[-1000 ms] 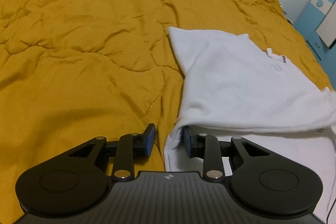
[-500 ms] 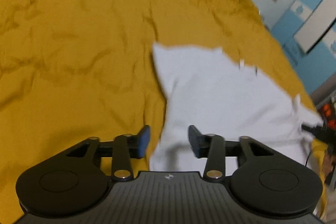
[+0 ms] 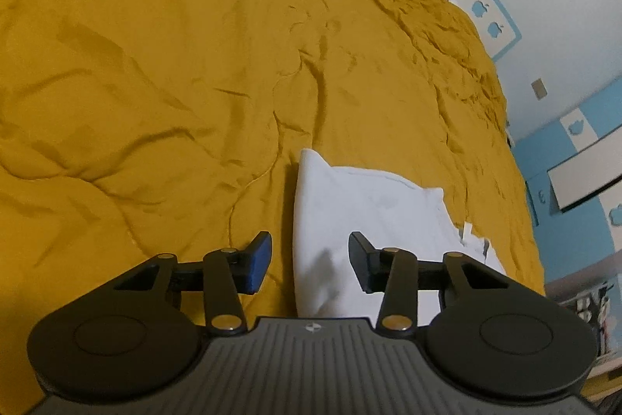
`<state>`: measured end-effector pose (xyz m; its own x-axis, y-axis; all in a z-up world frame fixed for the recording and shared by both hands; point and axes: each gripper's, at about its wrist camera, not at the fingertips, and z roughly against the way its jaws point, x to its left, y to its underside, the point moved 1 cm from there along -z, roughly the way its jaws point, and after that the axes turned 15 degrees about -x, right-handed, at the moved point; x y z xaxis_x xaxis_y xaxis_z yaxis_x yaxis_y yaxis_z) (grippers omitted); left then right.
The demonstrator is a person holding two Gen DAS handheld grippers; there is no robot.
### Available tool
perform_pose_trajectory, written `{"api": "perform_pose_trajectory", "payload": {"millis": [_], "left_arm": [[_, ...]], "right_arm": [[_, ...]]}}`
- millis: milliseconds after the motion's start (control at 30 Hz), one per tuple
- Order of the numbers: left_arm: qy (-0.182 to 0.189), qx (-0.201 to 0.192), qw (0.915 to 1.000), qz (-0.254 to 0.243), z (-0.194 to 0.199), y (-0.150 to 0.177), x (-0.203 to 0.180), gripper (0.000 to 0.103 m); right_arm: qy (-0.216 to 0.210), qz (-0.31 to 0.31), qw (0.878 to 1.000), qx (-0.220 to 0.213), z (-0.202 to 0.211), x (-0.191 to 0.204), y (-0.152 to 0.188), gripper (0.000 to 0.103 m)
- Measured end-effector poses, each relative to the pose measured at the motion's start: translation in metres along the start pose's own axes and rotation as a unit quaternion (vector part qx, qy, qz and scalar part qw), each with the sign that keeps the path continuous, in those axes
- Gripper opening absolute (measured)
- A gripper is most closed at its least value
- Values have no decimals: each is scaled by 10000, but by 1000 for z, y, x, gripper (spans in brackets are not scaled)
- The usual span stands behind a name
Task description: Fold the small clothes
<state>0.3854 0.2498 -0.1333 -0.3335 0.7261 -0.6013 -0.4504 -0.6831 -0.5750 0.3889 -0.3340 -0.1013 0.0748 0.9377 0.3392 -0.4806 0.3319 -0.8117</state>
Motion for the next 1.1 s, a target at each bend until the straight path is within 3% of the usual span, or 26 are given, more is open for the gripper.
{"api": "perform_pose_trajectory", "payload": {"millis": [100,133,233,267,467,600,700,767,833,967,1100], "left_arm": [[12,-42,9999,140,-2,2,7,44],[11,-41,9998,181,-4,2,8,38],[105,-54,9998,173,-7,1,5,11],[156,-91,9998,118,-5,0,3,8],[122,-371,9986,-348,10,-13,-12,4],[-180,-273,9931,-1129,-1,-7,-31,4],[-463,-180,9902,-1308,-6,-4,-33,10],[-537,-223,9914,-1170,3,-5,-28,18],[-509,-120,9926,-1095,15,-5,-23,23],[-232,206,9953,-919,40,-1,-16,51],[-9,531,9963,-671,58,12,-10,56]], "right_arm": [[19,-13,10000,95,-11,-2,4,20],[35,-30,9999,134,-15,-2,7,20],[36,-10,9998,202,-22,1,15,0],[25,27,9999,137,-19,2,16,0],[-138,29,9990,-435,17,2,-3,0],[49,-10,9994,-337,21,-6,-7,0],[217,-8,9996,196,3,-12,4,0],[322,-20,9992,233,2,-13,8,4],[265,-106,9995,129,8,-14,7,8],[154,-391,9991,76,17,-18,6,20],[67,-818,9965,150,13,-23,11,24]]}}
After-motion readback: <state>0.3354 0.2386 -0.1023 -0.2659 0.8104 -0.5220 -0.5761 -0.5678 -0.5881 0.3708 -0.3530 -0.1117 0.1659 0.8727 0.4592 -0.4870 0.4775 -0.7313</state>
